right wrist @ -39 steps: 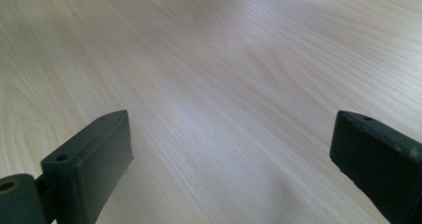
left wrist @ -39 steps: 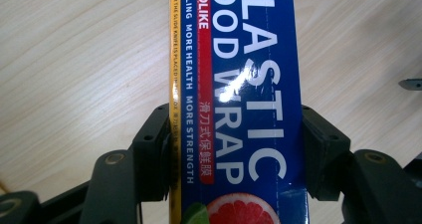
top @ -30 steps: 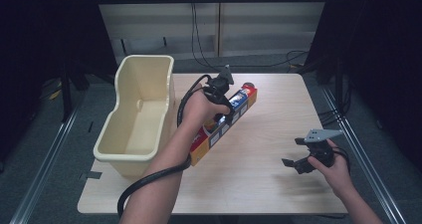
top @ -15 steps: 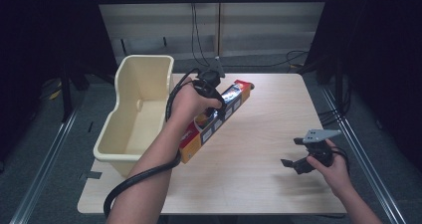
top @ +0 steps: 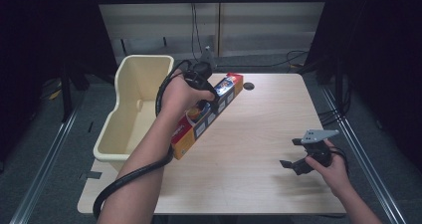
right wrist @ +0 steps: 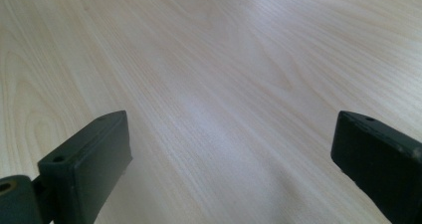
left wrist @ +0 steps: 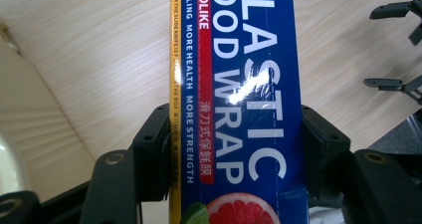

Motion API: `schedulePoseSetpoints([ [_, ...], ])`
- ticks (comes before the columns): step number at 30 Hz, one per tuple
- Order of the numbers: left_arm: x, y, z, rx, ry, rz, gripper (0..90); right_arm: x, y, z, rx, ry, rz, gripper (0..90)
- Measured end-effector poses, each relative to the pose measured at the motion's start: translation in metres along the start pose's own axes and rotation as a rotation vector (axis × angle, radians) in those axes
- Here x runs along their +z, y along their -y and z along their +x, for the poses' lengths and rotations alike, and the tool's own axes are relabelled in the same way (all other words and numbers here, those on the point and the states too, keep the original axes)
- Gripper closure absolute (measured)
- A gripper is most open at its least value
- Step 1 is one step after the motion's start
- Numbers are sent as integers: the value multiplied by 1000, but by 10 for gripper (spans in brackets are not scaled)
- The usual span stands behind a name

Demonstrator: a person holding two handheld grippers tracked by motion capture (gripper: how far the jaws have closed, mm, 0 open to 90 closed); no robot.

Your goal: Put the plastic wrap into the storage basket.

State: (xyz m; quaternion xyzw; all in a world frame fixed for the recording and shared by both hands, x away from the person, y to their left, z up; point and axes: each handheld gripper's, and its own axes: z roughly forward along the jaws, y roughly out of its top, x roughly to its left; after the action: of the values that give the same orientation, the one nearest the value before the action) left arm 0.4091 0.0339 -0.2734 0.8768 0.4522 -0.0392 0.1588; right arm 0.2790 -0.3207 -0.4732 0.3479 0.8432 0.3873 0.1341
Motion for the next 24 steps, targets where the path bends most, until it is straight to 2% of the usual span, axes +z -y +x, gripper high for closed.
schedulePoseSetpoints([
  [10, -15, 5, 9, -36, -12, 0, 408, 0, 0, 0, -4, -4, -2, 24],
  [24, -36, 14, 28, -106, -29, -29, 408, 1, 0, 1, -2, -7, 0, 24],
])
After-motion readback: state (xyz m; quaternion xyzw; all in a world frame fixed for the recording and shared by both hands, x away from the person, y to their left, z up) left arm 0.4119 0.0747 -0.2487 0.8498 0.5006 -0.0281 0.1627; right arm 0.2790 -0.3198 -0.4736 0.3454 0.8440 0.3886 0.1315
